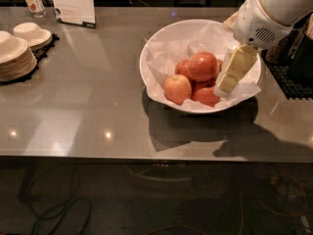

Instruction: Pick apple from white bowl

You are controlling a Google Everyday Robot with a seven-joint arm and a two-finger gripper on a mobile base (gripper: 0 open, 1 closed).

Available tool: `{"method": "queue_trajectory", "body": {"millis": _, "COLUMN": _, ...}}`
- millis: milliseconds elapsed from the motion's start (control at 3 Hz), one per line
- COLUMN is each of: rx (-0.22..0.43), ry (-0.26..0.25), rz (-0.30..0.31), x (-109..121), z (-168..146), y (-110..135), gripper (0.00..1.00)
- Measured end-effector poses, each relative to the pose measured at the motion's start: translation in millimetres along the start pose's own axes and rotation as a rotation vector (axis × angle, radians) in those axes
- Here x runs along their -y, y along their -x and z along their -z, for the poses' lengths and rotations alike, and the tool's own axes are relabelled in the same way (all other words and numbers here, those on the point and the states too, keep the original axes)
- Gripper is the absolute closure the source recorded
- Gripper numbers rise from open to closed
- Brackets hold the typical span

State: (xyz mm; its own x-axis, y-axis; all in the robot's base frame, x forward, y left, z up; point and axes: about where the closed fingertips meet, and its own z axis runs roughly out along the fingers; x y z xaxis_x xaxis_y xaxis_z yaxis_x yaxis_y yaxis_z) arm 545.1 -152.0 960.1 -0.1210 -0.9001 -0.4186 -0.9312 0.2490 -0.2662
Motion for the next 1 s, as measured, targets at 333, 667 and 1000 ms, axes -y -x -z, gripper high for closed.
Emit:
{"method": "queue_trajectory", "body": {"millis": 333, "rx": 0.054, "ry": 0.001, "rz": -0.035, "x": 10, "z": -16, "y": 3, "gripper": 0.00}}
{"method": "queue_trajectory", "body": {"millis": 667, "rx": 0.110, "ry": 0.022, "rz": -0.059, "x": 19, "z": -40, "y": 11, "gripper": 0.00}}
{"method": "queue_trajectory", "body": {"millis": 1000, "rx": 0.129, "ry": 0.049, "rz": -0.074, "x": 22, "z": -65, "y": 16, "gripper": 0.00}}
